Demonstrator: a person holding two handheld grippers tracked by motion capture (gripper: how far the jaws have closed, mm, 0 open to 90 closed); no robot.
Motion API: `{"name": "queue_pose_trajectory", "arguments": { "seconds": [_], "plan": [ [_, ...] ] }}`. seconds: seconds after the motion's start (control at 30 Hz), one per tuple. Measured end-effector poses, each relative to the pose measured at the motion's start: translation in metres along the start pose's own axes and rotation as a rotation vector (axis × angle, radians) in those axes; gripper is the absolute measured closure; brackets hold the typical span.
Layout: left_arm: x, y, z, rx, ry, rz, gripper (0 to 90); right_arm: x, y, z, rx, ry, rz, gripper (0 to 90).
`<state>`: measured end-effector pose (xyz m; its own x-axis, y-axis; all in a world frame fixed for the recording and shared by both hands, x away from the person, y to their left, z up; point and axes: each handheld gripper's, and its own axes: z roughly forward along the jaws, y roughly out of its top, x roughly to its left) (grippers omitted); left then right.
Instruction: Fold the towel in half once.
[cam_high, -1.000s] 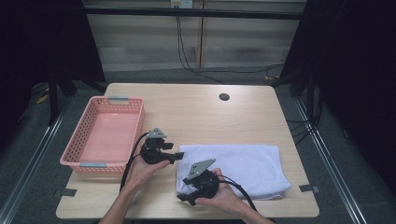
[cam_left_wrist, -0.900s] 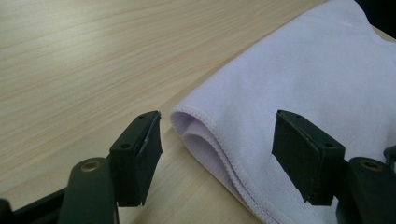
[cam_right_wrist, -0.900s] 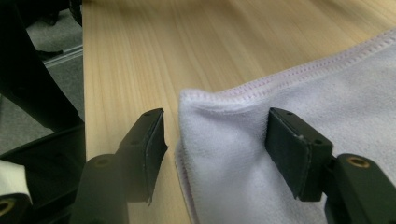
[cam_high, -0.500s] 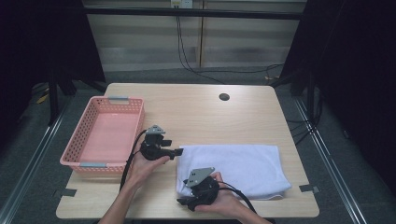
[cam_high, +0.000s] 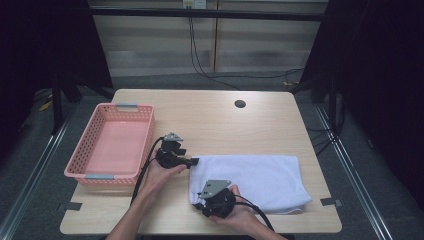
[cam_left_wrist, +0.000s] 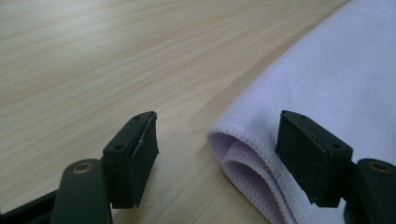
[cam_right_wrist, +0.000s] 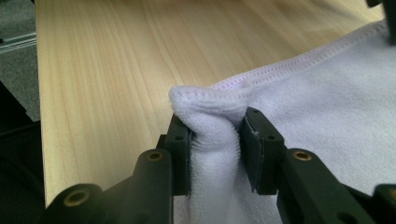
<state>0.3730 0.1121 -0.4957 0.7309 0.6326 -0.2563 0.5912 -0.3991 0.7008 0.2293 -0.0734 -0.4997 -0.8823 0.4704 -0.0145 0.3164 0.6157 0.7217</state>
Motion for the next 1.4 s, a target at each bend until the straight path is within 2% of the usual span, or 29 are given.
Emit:
{"name": "queue_pose_trajectory", "arguments": {
  "seconds": [0.07, 0.1, 0.17, 0.23, 0.3, 0.37, 0.43, 0.47, 0.53, 0.6, 0.67, 0.77, 1.0, 1.23, 1.33, 1.4],
  "plan": [
    [-0.001, 0.000, 0.002, -0.002, -0.006, 0.008, 28.5, 0.000, 0.000, 0.000, 0.000, -0.003, 0.026, 69.0],
    [-0.002, 0.000, 0.003, 0.006, -0.009, 0.014, 28.5, -0.001, 0.000, 0.000, 0.001, 0.000, 0.024, 69.6],
    [-0.003, -0.001, 0.005, 0.014, -0.017, 0.017, 29.1, -0.003, 0.001, -0.001, 0.004, 0.017, 0.048, 70.3],
    [-0.006, -0.001, 0.006, 0.013, -0.037, 0.024, 35.0, -0.005, 0.001, -0.002, 0.004, 0.029, 0.061, 71.4],
    [-0.008, -0.001, 0.008, 0.026, -0.041, 0.039, 36.1, -0.007, 0.001, -0.003, 0.013, 0.039, 0.060, 72.3],
    [-0.010, -0.002, 0.010, 0.042, -0.065, 0.056, 42.7, -0.008, 0.001, -0.003, 0.007, 0.052, 0.078, 73.1],
    [-0.012, -0.002, 0.010, 0.043, -0.059, 0.064, 44.8, -0.010, 0.000, -0.004, 0.004, 0.065, 0.099, 73.9],
    [-0.012, -0.002, 0.010, 0.046, -0.072, 0.065, 51.2, -0.011, 0.000, -0.004, 0.006, 0.068, 0.094, 74.1],
    [-0.013, -0.002, 0.010, 0.053, -0.075, 0.064, 57.1, -0.011, 0.001, -0.004, 0.006, 0.072, 0.111, 75.2],
    [-0.015, -0.002, 0.010, 0.058, -0.107, 0.073, 71.0, -0.012, 0.001, -0.005, 0.011, 0.073, 0.115, 75.7],
    [-0.016, -0.002, 0.009, 0.048, -0.123, 0.044, 77.7, -0.014, 0.002, -0.006, 0.005, 0.081, 0.128, 76.2],
    [-0.014, 0.000, 0.006, 0.018, -0.149, -0.011, 78.9, -0.015, 0.003, -0.011, -0.001, 0.089, 0.135, 76.6],
    [-0.011, 0.011, -0.009, -0.063, -0.204, -0.074, 79.0, -0.026, 0.013, -0.032, -0.083, 0.116, 0.199, 77.2],
    [-0.015, 0.034, -0.028, -0.124, -0.208, -0.049, 79.4, -0.035, 0.031, -0.056, -0.174, 0.124, 0.232, 77.5],
    [-0.016, 0.043, -0.038, -0.134, -0.190, -0.042, 79.5, -0.036, 0.038, -0.060, -0.193, 0.128, 0.231, 77.7],
    [-0.017, 0.050, -0.047, -0.137, -0.176, -0.022, 79.5, -0.037, 0.045, -0.063, -0.210, 0.133, 0.225, 77.8]
  ]
}}
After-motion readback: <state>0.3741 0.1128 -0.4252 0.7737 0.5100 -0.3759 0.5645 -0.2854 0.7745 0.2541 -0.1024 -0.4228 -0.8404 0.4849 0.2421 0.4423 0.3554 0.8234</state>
